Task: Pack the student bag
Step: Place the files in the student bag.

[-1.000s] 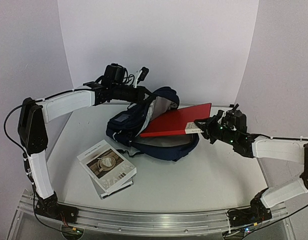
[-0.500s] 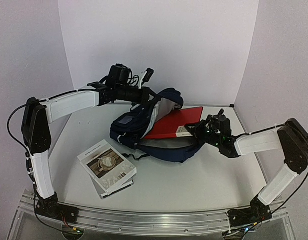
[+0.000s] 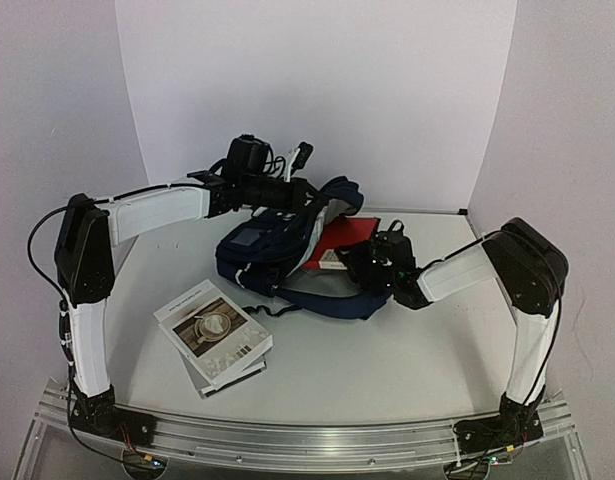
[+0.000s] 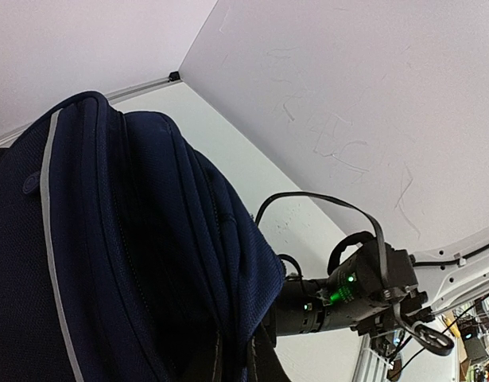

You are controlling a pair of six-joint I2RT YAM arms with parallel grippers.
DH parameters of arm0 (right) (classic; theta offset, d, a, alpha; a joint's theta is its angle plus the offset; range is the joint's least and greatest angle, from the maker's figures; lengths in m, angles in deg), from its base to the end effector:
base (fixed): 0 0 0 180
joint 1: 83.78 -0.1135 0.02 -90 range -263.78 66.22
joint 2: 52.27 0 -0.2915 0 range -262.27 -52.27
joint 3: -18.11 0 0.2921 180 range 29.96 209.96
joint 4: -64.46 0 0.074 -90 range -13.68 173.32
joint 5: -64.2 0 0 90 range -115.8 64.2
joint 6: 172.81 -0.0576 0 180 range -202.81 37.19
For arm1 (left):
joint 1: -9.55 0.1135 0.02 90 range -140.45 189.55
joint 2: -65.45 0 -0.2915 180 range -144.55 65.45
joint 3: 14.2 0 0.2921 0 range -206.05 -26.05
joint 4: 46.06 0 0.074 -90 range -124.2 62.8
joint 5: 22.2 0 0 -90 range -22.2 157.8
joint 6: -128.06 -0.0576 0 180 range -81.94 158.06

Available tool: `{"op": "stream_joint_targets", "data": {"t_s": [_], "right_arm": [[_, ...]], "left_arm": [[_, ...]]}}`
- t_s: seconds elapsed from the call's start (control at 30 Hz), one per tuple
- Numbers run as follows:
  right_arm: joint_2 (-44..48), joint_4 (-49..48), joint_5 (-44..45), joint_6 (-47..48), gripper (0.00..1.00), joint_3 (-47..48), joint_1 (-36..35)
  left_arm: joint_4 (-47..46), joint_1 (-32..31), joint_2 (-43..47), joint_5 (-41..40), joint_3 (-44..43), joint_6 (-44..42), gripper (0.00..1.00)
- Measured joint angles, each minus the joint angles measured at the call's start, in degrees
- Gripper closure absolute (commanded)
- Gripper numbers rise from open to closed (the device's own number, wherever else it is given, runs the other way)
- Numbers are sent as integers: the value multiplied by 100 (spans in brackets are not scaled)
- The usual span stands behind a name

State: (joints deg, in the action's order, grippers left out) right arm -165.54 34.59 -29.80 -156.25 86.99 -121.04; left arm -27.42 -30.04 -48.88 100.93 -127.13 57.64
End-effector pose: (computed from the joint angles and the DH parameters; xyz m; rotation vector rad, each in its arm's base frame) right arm 0.3726 0.2885 0.1440 0.5902 1.9870 1.3605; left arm 0.4014 -0.3728 0.3301 0.7658 1.9182 -1.2216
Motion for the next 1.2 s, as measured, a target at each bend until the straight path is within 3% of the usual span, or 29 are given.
{"op": "stream_joint_targets", "data": {"t_s": [0.13, 0.3, 0.47, 0.77, 0.9, 1.0, 1.2], "right_arm": [[-90, 283, 22, 310, 39, 18, -18], [506, 1261, 390, 962, 16, -79, -41], [1423, 2123, 860, 1535, 13, -151, -44], [1437, 2621, 1029, 1908, 29, -207, -42], [1023, 2731, 946, 1953, 43, -206, -42], [795, 2802, 863, 2012, 64, -156, -42], [557, 2836, 492, 2193, 83, 57, -26]], "left_arm": [[-17, 0, -1, -97, 0, 21, 100], [22, -33, 2, -198, 31, -24, 100], [1, -64, 17, -250, 74, -30, 100], [71, -59, 23, -291, 74, -49, 100], [72, -59, 23, -291, 74, -71, 100], [77, -59, 23, -291, 74, -75, 100], [90, -57, 23, -298, 74, -73, 100]]}}
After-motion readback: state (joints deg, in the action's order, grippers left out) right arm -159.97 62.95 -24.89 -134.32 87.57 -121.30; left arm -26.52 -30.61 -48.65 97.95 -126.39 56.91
